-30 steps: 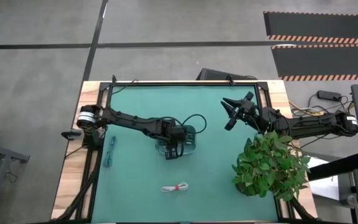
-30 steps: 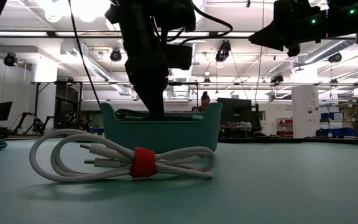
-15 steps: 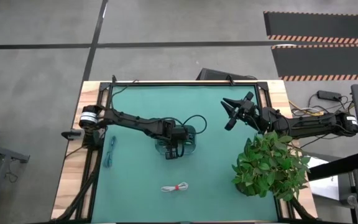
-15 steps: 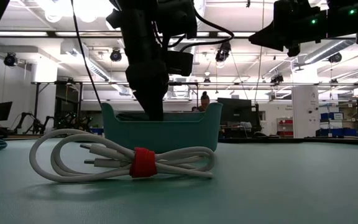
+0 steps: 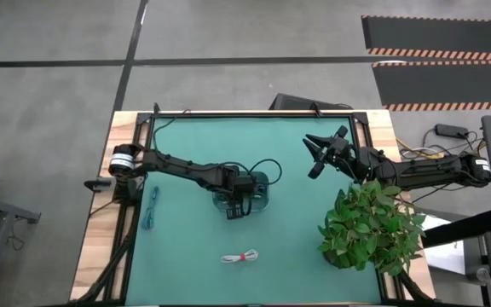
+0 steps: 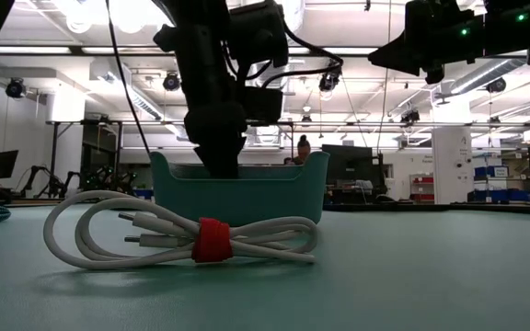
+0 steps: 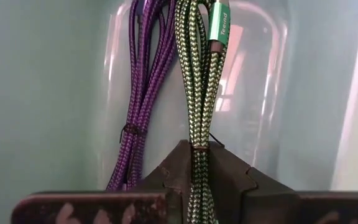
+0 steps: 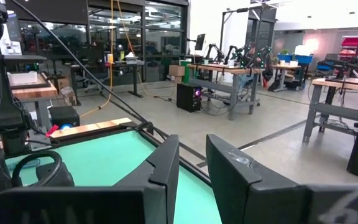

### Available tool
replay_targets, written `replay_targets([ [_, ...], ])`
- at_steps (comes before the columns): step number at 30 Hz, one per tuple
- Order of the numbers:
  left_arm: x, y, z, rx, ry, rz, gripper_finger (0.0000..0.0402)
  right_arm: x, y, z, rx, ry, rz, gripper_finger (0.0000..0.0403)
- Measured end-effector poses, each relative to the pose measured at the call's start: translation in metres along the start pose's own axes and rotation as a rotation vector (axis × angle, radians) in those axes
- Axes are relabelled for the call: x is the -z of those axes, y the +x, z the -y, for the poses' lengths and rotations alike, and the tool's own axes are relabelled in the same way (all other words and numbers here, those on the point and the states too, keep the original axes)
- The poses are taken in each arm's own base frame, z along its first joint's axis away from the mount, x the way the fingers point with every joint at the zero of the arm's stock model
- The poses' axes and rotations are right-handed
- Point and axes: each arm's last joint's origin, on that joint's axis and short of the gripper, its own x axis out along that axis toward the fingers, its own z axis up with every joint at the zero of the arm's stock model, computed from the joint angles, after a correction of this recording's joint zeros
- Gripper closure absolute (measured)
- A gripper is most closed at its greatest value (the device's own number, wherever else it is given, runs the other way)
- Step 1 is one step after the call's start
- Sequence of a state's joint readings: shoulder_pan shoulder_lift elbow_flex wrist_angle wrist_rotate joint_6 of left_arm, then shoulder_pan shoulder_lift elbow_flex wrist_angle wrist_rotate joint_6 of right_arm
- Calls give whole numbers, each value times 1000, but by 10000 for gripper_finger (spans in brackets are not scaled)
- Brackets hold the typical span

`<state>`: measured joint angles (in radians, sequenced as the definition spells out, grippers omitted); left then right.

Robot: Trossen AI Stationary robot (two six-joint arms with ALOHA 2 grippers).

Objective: Pick and place USB-C Cables
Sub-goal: Put the green charger cable into the green bin

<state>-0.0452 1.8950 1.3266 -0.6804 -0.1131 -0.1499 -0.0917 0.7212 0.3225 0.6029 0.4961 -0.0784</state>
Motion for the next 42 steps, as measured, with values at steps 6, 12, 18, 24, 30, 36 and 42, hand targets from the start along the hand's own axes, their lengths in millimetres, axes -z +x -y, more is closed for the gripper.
replay_targets([
  [6,3,4,0,0,-1,3,368,0,0,0,0,0,0,330],
  [12,3,5,0,1,-1,5,366,0,0,0,0,0,0,330],
  [18,3,5,-1,0,-3,4,366,0,0,0,0,0,-1,330],
  [24,3,5,-2,-1,-5,4,366,0,0,0,0,0,-1,330],
  [30,3,5,-2,-1,-5,4,366,0,0,0,0,0,-1,330],
  [36,3,5,-2,-1,-5,4,365,0,0,0,0,0,-1,330],
  [42,3,5,-2,2,-5,3,365,0,0,0,0,0,-1,330],
])
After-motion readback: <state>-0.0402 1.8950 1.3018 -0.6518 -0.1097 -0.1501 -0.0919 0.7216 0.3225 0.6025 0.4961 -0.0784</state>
